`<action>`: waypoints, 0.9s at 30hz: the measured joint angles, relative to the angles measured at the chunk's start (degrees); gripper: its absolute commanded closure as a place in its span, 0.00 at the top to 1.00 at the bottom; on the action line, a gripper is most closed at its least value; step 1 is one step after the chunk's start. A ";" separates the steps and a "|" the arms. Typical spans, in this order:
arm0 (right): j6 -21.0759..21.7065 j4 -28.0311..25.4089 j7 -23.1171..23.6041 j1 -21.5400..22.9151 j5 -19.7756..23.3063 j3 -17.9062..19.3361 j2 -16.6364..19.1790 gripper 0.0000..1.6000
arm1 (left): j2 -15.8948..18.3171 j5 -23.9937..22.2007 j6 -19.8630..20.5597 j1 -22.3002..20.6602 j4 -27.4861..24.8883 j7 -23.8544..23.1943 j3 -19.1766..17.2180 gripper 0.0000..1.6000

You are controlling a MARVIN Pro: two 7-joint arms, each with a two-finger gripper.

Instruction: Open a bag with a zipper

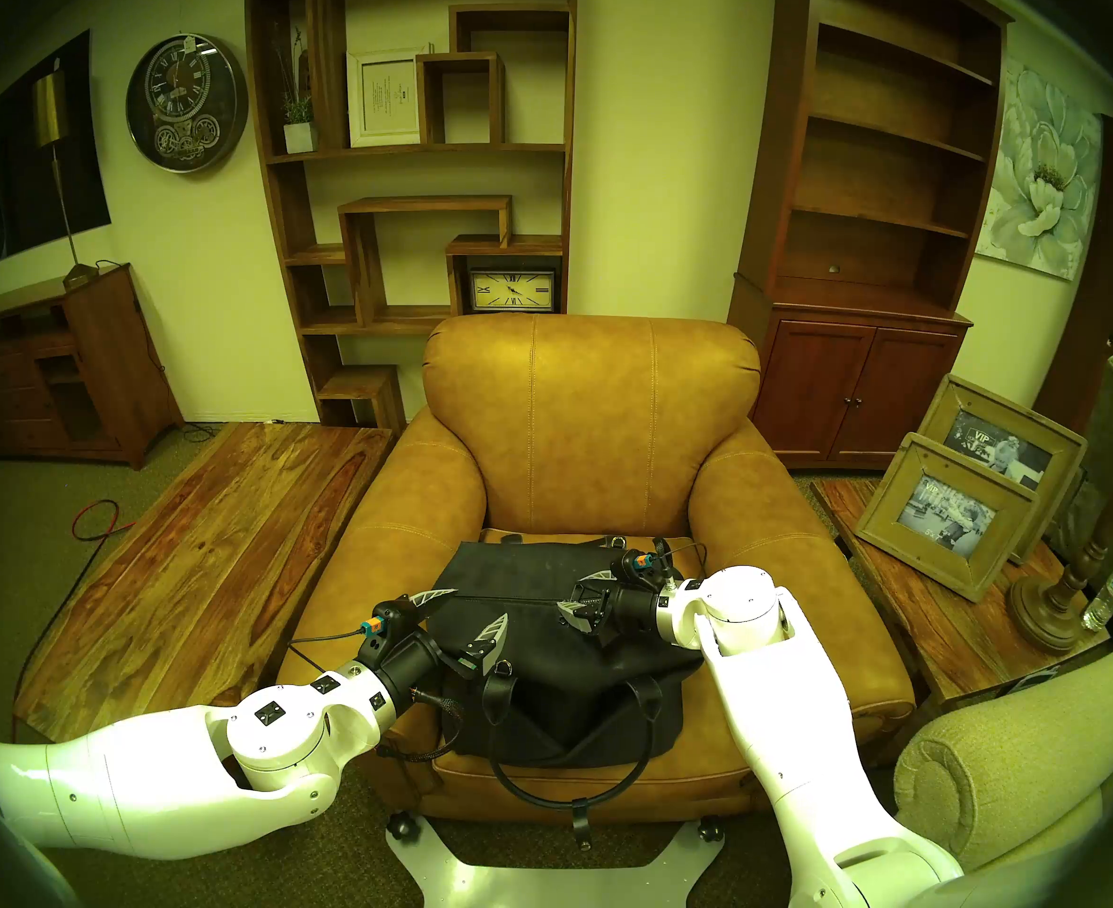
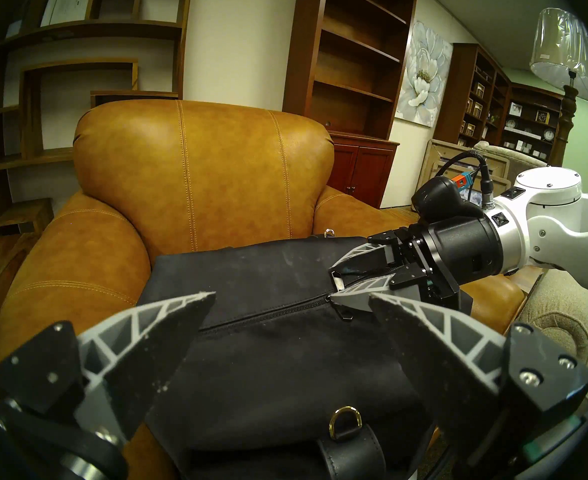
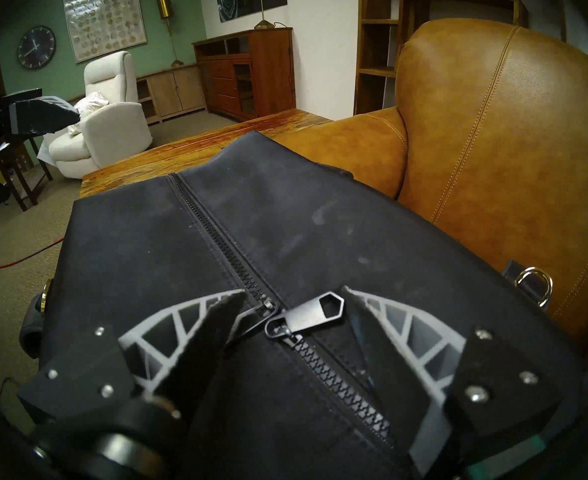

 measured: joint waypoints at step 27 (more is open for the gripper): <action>0.16 -1.89 0.58 -1.54 -0.17 0.14 1.30 0.47 | 0.01 -0.01 0.00 -0.01 0.00 0.01 0.02 1.00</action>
